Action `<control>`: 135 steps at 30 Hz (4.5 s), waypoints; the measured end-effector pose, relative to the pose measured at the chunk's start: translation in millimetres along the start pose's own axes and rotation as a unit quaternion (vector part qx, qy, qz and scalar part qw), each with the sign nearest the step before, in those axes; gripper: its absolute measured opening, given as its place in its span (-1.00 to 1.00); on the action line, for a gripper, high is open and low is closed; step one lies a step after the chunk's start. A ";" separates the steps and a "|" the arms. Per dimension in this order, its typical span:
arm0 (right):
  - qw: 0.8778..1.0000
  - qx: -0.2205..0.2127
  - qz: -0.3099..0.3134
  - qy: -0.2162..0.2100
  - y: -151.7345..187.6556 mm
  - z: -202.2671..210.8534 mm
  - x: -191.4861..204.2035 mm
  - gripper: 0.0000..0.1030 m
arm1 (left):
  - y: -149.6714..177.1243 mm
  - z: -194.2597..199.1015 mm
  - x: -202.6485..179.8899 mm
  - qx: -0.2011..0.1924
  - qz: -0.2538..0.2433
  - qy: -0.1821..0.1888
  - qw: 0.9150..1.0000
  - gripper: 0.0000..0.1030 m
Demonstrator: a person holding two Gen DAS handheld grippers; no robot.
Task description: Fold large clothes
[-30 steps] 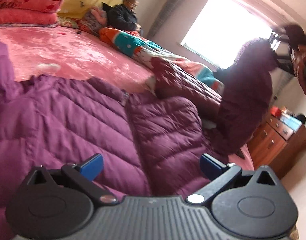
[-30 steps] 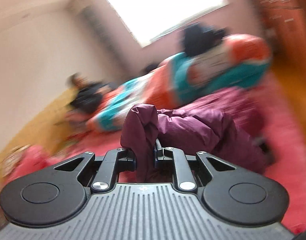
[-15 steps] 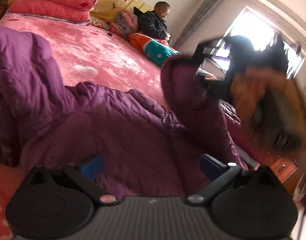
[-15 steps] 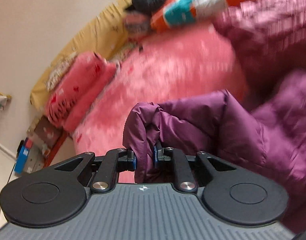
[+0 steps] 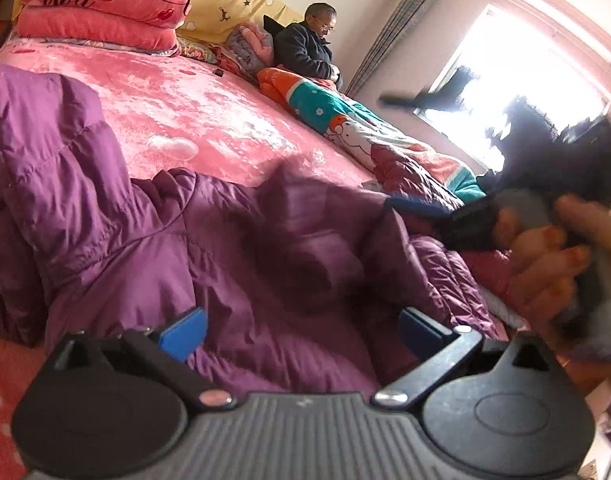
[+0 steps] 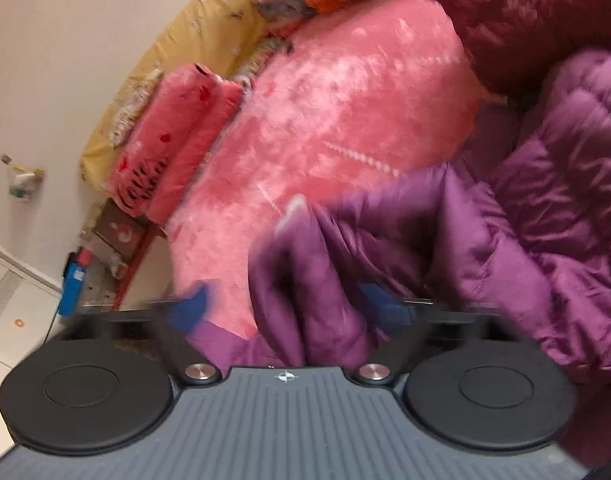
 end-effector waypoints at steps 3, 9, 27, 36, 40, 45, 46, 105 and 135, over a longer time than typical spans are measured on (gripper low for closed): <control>0.999 -0.019 0.008 -0.027 -10.1 15.2 8.1 1.00 | -0.2 -0.7 0.1 -0.003 -0.003 -0.001 1.000 0.97; 0.997 -0.066 0.021 0.030 -18.2 58.4 -21.8 1.00 | 0.3 -0.7 -2.9 -0.011 -0.011 0.001 1.000 0.97; 0.932 -0.054 0.178 0.310 25.5 118.4 -129.9 1.00 | -11.2 -45.9 -29.1 -0.021 -0.030 0.048 0.998 0.66; 0.916 -0.042 0.235 0.324 45.9 123.5 -146.4 1.00 | -7.3 -75.3 -29.2 -0.008 -0.048 0.023 0.999 0.36; 0.912 -0.035 0.246 0.326 55.9 116.5 -150.0 1.00 | -8.6 -83.3 -19.0 -0.001 -0.054 -0.017 0.998 0.29; 0.904 -0.034 0.256 0.340 70.4 114.6 -157.5 1.00 | -20.1 -78.6 -9.1 -0.003 -0.042 -0.024 0.999 -0.55; 0.903 -0.034 0.257 0.343 72.4 114.4 -158.2 1.00 | -22.7 -76.7 -9.2 -0.005 -0.037 -0.019 0.999 -0.63; 0.871 -0.021 0.317 0.375 18.0 37.1 -182.3 1.00 | -11.6 -96.5 24.4 -0.014 -0.144 -0.103 0.984 0.21; 0.889 0.025 0.363 0.279 84.5 -17.3 -78.6 1.00 | -20.3 -89.9 14.5 -0.044 -0.187 -0.134 0.972 0.36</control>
Point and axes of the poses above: each gripper's, at about its wrist camera, not at the fingertips, and z roughly against the way its jaws point, x to its left, y to its underside, the point moved 8 cm from there along -z, roughly the way its jaws point, and after that the axes turned 14 degrees about z, right-handed, at the moved point
